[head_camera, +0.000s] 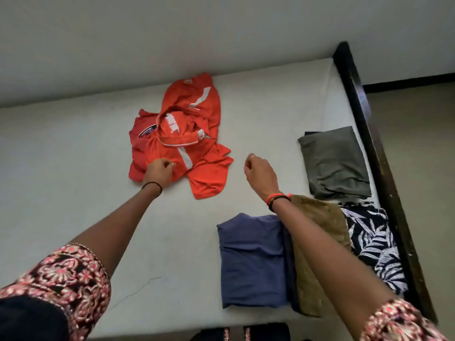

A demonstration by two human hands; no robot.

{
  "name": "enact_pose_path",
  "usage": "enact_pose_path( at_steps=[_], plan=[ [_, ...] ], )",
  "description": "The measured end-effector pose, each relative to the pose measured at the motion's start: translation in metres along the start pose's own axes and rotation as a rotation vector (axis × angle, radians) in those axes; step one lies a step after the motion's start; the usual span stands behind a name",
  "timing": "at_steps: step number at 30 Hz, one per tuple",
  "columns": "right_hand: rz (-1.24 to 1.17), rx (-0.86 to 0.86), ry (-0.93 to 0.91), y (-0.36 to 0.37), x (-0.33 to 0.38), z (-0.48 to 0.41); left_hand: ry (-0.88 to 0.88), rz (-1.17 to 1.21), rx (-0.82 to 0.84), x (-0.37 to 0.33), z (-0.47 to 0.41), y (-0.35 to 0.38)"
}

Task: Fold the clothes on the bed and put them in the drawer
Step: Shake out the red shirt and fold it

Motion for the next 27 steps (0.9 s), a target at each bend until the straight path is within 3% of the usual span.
enact_pose_path(
  at_steps=[7, 12, 15, 18, 22, 27],
  plan=[
    [0.200, 0.166, -0.274, 0.092, 0.052, -0.084, 0.259, -0.130, -0.104, 0.000, -0.067, 0.001],
    [0.231, 0.205, -0.291, 0.127, 0.068, -0.131, 0.322, -0.285, 0.061, -0.007, -0.104, 0.018],
    [0.336, 0.249, -0.307, 0.139, 0.071, -0.146, 0.323, -0.280, 0.037, -0.006, -0.113, 0.024],
    [0.423, 0.234, -0.358, 0.137, 0.076, -0.141, 0.476, -0.236, -0.048, -0.007, -0.101, 0.025],
    [0.292, 0.270, -0.427, 0.129, 0.076, -0.106, 0.617, -0.144, -0.170, 0.006, -0.059, 0.015],
    [0.292, 0.232, -0.700, 0.102, 0.085, -0.037, 0.813, -0.140, -0.166, -0.002, -0.005, -0.011]
  ],
)
Point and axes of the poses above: each hand's wrist, its own z-axis away from the middle knuckle, its own y-axis out of the palm, x = y × z, the point moved 4 cm from there along -z, towards the middle knuckle, and after that the axes turned 12 degrees about -z, right-handed, at the moved point
